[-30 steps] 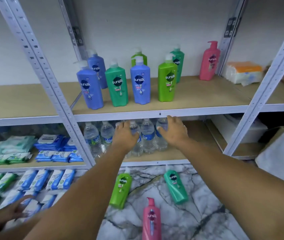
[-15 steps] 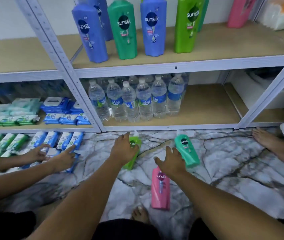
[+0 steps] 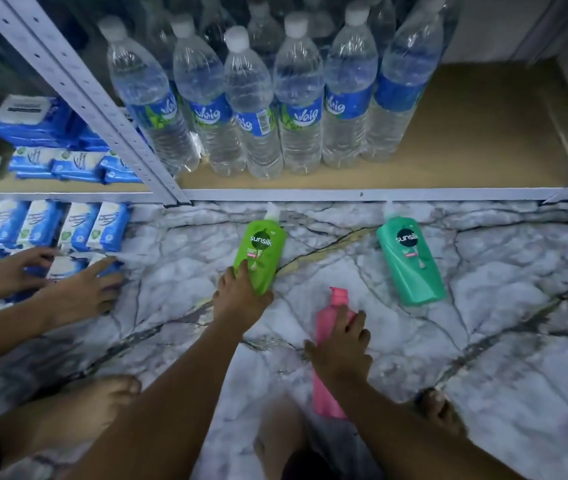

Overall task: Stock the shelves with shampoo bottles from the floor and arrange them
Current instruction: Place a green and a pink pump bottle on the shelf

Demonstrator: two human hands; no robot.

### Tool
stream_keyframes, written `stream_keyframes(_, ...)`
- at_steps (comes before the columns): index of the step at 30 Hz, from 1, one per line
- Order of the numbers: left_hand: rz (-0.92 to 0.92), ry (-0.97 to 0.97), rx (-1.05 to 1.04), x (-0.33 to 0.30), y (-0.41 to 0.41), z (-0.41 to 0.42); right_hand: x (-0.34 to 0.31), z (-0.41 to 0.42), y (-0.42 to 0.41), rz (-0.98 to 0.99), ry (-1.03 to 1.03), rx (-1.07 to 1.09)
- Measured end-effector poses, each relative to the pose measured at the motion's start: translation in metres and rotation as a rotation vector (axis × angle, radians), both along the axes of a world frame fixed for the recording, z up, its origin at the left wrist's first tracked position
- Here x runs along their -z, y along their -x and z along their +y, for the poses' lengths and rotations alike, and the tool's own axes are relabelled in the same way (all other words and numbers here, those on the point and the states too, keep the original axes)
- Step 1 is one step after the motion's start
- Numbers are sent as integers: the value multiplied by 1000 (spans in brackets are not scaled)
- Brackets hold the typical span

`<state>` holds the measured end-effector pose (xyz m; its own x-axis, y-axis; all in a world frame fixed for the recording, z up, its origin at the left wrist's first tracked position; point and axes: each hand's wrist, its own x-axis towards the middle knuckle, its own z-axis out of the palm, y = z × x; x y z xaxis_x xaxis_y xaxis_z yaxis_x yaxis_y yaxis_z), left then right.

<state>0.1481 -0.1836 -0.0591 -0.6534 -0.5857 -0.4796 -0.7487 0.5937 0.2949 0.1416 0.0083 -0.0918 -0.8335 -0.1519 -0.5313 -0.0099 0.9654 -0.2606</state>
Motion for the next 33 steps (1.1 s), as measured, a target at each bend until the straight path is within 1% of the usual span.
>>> stream_keyframes(6,-8,60,-4,31,22,-9,18,2,7,-4,51,90)
stream_keyframes(11,-30,95,-23,44,34,-13,25,3,8,46,66,92)
stream_keyframes(15,-33,123,-48,48,39,-13,26,3,11,41,81,96)
stream_keyframes(18,-11,98,-89,47,38,-11,24,6,13,34,118,87)
stream_keyframes(21,48,47,-146,43,31,-3,20,11,14,34,165,81)
stream_keyframes(27,189,-50,-193,10,4,20,-16,18,26,106,240,51)
stream_keyframes(33,335,-52,-193,-72,-4,30,-96,26,45,252,363,27)
